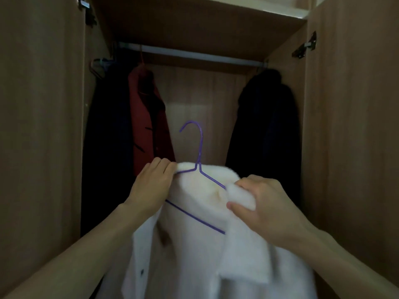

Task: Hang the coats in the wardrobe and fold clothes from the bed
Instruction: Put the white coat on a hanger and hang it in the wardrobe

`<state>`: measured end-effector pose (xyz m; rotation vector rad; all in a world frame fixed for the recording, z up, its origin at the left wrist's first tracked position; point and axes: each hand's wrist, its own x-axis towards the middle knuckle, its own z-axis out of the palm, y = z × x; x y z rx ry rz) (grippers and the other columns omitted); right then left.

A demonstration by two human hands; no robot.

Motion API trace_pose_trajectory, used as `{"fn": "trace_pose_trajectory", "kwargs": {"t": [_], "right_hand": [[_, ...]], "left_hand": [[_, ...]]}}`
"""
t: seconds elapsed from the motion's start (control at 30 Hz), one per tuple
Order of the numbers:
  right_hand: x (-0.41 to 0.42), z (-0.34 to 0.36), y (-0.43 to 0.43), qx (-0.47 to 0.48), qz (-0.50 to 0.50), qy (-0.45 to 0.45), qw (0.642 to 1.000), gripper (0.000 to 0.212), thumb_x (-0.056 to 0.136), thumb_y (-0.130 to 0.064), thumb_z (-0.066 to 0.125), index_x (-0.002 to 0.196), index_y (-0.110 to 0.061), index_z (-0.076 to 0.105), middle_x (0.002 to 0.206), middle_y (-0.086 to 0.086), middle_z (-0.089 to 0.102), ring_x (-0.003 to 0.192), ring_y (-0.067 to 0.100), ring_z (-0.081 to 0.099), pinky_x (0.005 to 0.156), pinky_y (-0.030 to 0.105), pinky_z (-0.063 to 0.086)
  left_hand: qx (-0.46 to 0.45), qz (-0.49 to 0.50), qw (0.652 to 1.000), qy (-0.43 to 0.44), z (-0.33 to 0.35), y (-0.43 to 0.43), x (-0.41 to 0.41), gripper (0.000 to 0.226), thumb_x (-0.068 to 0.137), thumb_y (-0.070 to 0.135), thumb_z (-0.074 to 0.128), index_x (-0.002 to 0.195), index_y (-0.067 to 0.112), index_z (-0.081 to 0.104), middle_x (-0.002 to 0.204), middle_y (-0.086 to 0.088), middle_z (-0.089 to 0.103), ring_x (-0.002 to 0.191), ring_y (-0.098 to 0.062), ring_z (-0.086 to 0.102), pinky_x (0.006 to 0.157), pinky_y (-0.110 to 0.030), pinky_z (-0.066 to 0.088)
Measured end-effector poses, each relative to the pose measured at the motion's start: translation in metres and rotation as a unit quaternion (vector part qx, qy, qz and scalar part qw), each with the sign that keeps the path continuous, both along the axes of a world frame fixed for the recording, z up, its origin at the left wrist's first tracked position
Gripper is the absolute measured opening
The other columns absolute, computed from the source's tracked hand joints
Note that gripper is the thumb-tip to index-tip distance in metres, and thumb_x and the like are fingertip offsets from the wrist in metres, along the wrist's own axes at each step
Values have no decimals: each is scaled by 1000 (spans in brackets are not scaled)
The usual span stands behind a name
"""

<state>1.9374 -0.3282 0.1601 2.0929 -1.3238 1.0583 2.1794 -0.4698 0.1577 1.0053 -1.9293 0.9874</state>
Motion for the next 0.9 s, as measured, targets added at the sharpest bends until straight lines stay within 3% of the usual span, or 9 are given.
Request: {"fn": "trace_pose_trajectory", "kwargs": {"t": [0.1, 0.2, 0.3, 0.4, 0.47, 0.6, 0.77, 0.9], "right_hand": [[5, 8, -15, -37, -43, 5, 998, 23, 83, -34, 68, 87, -11, 63, 81, 0, 53, 72, 22, 57, 68, 39, 48], [3, 14, -30, -67, -45, -33, 996, 19, 81, -25, 71, 80, -9, 62, 77, 1, 51, 65, 22, 55, 61, 40, 48], [-8, 17, -44, -91, -48, -70, 992, 17, 78, -19, 74, 76, -8, 62, 73, 1, 52, 62, 19, 53, 58, 35, 46], [-24, 23, -60, -104, -51, -93, 989, 18, 77, -17, 75, 73, -7, 60, 71, 1, 52, 61, 18, 52, 57, 29, 39], [-34, 31, -71, -109, -50, -102, 988, 19, 77, -18, 73, 71, -7, 58, 70, 1, 52, 61, 20, 51, 58, 30, 37], [-47, 52, -89, -139, -50, -102, 984, 22, 77, -22, 73, 69, -12, 54, 67, -2, 48, 60, 24, 52, 55, 27, 32], [-56, 87, -112, -135, -34, -89, 986, 25, 79, -24, 66, 66, -7, 52, 63, 5, 55, 59, 27, 54, 51, 34, 40], [-58, 119, -134, -113, -35, -121, 986, 30, 80, -27, 65, 62, -13, 45, 63, 2, 50, 53, 18, 46, 42, 22, 25]], "left_hand": [[12, -11, 999, 46, 8, -17, -13, 24, 79, -2, 68, 100, 8, 62, 96, -11, 57, 84, -32, 52, 64, -43, 44], [21, -31, 993, 115, 18, -29, -32, 19, 83, -2, 62, 99, 8, 60, 100, -11, 53, 88, -32, 51, 69, -41, 41], [-1, -85, 983, 163, 23, -31, -53, 21, 87, 1, 62, 108, 4, 63, 105, -15, 59, 93, -34, 55, 85, -34, 36], [25, -153, 972, 177, 24, -25, -77, 37, 96, 16, 49, 128, 0, 56, 126, -17, 58, 116, -33, 52, 105, -36, 35], [61, -170, 970, 166, 23, -16, -91, 46, 96, 29, 43, 134, 4, 53, 134, -11, 55, 125, -28, 47, 111, -38, 32], [95, -211, 952, 201, 27, -3, -115, 49, 93, 44, 43, 130, 16, 57, 137, 4, 52, 127, -14, 44, 109, -30, 34], [109, -251, 938, 214, 47, -2, -143, 45, 93, 50, 46, 134, 31, 48, 136, 19, 48, 116, 3, 39, 99, -18, 32], [116, -247, 934, 232, 76, -16, -147, 49, 95, 38, 54, 141, 28, 44, 146, 15, 42, 131, -3, 35, 107, -35, 39]]}}
